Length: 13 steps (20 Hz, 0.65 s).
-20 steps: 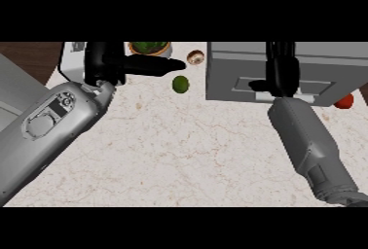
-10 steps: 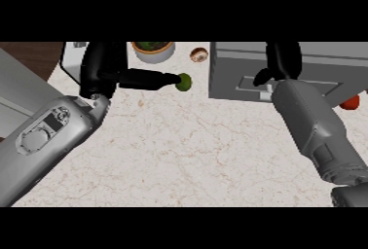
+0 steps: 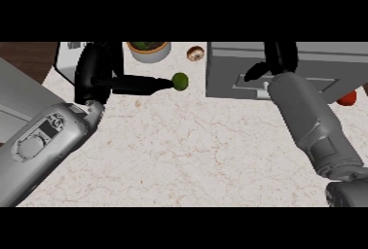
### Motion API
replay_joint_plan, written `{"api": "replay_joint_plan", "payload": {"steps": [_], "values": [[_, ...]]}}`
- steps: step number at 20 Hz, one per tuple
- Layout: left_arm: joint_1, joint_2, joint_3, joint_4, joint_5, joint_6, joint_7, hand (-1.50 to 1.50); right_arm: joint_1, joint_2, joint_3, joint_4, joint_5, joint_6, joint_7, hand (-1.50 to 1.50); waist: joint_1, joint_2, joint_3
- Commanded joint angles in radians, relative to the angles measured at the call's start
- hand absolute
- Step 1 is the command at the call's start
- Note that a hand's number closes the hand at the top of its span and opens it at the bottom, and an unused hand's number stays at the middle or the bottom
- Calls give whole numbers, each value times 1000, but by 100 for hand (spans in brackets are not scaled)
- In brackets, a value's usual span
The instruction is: Pick up the can, place it into the drawer and close the drawer
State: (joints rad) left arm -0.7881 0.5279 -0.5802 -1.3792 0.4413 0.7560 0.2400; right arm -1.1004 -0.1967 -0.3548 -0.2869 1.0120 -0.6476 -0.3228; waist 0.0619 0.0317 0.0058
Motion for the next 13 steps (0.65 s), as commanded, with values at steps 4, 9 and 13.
{"api": "replay_joint_plan", "payload": {"steps": [4, 9, 13], "values": [[58, 2, 12, -22, -8, 3, -13, -150, -107, 70, -164, -49, -211, 78, -80, -150, 5, -16, -3], [85, 43, 42, -52, 3, -29, -5, -150, -110, 94, -271, -46, -341, 148, -117, -150, 3, -16, -3], [118, 20, 52, -63, -20, -21, -23, -150, -130, 97, -279, -38, -363, 169, -132, -150, -18, -20, -5]]}}
